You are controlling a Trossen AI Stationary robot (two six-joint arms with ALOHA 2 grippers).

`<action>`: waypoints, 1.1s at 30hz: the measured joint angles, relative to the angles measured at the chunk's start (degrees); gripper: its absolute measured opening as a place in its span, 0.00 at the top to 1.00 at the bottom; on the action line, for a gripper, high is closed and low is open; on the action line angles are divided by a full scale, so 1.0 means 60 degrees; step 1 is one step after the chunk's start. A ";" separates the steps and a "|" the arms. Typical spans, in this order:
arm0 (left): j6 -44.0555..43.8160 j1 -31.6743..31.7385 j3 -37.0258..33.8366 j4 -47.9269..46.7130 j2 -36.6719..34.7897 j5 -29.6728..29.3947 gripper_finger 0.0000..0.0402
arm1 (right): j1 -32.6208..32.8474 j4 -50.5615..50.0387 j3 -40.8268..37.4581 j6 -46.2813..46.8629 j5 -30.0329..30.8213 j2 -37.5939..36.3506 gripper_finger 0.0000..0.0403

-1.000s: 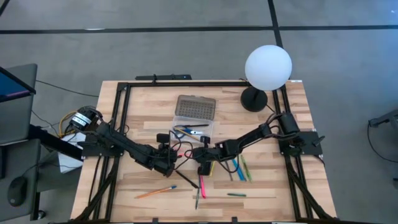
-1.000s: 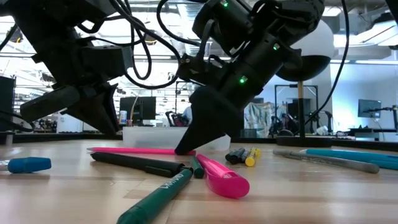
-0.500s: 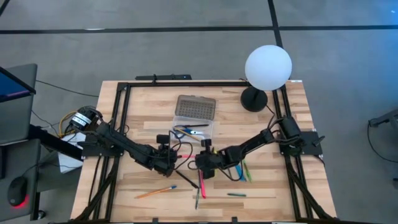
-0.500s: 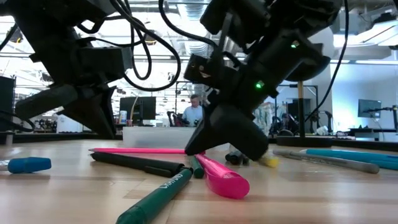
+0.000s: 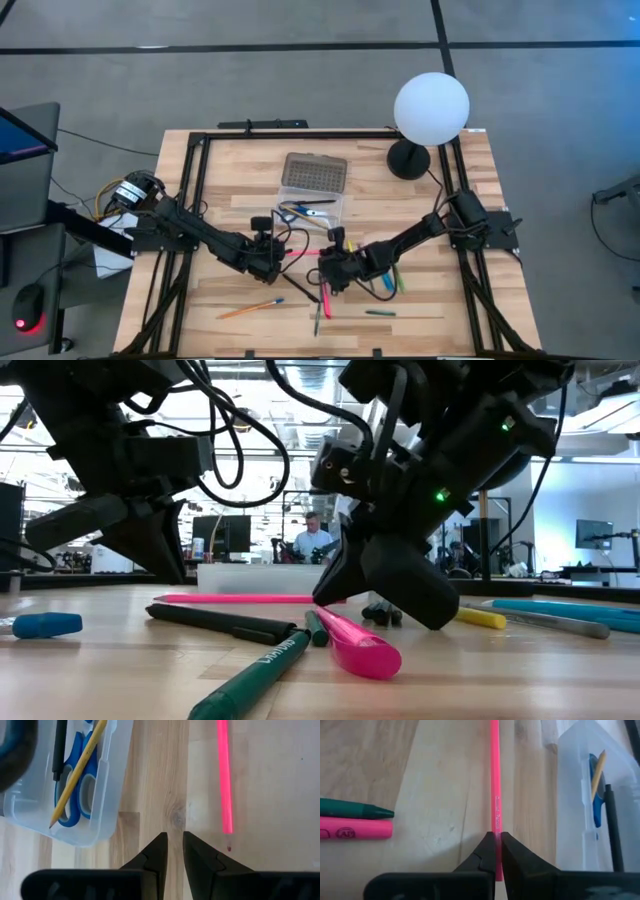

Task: Pick & place school supplies into a supply box
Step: Put the pink pencil into the gray supply box

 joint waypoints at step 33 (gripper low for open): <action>-0.3244 -0.1908 0.0000 -0.1186 0.0000 -0.1512 0.86 | -0.2652 -0.1595 0.0087 0.1770 -0.0606 -0.1555 0.95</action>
